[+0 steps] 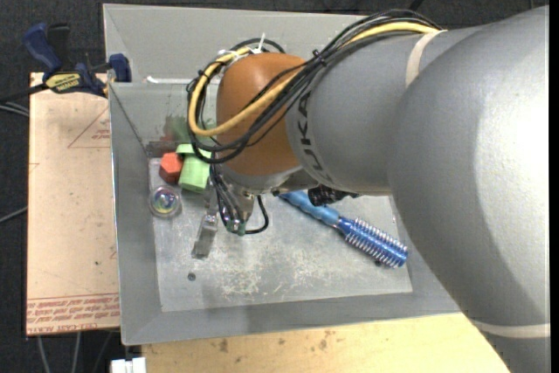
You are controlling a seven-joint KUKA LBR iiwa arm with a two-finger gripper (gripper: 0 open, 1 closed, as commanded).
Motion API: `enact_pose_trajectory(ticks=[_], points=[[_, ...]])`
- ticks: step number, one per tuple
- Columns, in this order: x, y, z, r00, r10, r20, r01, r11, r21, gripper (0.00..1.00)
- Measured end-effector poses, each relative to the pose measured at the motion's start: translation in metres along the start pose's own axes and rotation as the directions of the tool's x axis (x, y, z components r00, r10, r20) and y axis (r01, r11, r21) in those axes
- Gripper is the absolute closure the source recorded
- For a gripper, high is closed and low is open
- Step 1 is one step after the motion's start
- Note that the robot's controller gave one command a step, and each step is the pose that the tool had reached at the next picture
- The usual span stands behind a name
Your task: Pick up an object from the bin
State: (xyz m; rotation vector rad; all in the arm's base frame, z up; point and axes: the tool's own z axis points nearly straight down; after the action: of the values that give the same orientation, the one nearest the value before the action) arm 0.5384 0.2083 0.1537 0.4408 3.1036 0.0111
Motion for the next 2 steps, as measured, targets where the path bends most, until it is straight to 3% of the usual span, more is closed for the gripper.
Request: enact_pose_trajectory(ticks=[1,2], points=[[0.058,-0.022,0.059,1.0,0.001,-0.015,-0.001,1.0,0.013,0.0],[0.023,0.04,0.012,0.999,0.032,0.003,-0.032,0.999,-0.001,0.0]])
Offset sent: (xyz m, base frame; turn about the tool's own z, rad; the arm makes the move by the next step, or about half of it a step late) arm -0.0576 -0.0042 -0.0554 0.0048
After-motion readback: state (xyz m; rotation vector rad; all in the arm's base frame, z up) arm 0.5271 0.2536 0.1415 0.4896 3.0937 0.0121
